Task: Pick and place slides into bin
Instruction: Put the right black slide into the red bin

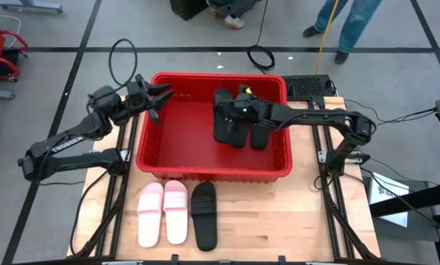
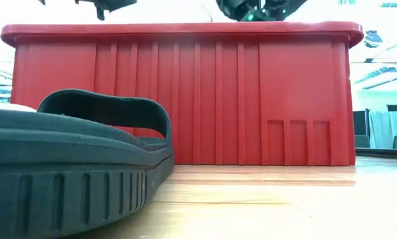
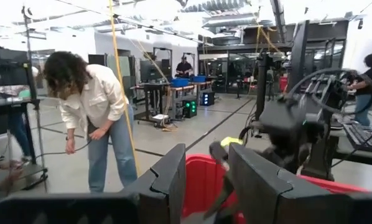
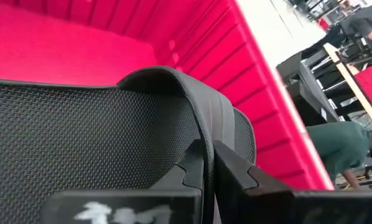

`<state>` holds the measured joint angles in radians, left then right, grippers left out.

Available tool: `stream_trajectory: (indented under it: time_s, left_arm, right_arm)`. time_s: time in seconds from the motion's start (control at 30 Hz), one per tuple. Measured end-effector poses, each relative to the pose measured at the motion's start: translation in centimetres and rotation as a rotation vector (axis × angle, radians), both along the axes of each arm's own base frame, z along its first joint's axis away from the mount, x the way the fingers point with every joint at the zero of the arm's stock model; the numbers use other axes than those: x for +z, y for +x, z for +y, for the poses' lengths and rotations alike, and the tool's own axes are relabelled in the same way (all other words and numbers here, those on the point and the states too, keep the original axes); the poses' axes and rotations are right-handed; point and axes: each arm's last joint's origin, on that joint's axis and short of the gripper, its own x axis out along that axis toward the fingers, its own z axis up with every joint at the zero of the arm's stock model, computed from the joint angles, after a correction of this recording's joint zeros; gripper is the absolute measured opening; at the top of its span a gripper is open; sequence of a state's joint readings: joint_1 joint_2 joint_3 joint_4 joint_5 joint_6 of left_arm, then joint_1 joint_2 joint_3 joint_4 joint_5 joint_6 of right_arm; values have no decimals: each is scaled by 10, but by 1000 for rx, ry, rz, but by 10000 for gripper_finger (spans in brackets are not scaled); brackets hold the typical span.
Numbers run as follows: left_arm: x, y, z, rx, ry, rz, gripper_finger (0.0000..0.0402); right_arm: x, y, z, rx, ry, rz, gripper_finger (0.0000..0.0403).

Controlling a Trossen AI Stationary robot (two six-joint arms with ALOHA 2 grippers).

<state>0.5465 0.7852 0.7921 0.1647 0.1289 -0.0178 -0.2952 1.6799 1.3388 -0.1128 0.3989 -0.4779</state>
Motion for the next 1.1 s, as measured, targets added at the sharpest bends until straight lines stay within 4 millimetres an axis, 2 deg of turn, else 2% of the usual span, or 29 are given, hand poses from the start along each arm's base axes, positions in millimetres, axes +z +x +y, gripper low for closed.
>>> stream_trajectory:
  time_s: [0.17, 0.53, 1.1]
  left_arm:
    - [1, 0, 3, 5, 8, -9, 127]
    - [1, 0, 3, 15, 19, -6, 127]
    - [1, 0, 3, 15, 15, -5, 127]
  right_arm:
    - [-16, 9, -7, -44, -89, 71, 8]
    - [-48, 23, -16, -13, -56, 107, 8]
    - [-49, 24, -16, 12, -7, 75, 8]
